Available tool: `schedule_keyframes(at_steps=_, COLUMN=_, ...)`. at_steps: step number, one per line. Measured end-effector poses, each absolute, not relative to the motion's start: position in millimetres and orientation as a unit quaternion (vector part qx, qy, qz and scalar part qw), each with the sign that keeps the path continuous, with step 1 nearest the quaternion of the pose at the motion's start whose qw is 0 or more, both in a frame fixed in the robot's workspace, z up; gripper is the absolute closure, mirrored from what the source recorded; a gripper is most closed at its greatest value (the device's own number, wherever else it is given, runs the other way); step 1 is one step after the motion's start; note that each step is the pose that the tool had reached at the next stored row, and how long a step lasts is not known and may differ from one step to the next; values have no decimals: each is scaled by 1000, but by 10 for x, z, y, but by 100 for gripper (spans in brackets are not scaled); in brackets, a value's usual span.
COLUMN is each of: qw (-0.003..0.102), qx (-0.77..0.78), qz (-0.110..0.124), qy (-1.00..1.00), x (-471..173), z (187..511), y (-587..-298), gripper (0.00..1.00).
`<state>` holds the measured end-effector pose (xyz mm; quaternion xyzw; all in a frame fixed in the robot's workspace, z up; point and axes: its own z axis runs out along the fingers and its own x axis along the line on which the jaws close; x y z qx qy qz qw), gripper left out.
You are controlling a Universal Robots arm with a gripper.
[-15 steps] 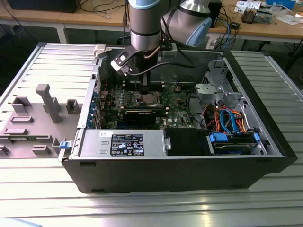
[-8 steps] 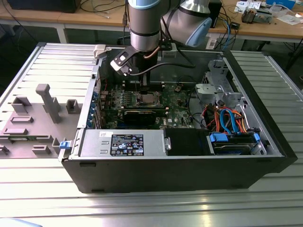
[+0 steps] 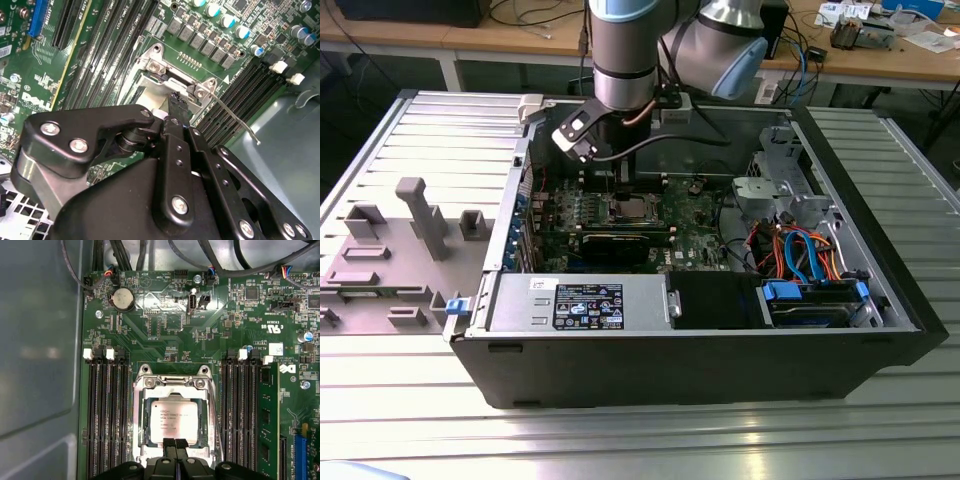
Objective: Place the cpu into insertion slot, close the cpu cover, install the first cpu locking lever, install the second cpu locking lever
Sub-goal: 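Close the cpu cover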
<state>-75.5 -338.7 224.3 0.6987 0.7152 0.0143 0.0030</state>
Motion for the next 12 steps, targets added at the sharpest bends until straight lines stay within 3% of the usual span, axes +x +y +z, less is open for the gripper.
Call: schedule_keyframes(at_steps=12, qw=3, qx=698, qz=14, qy=715, x=-790, z=2058, y=-3388, gripper=89)
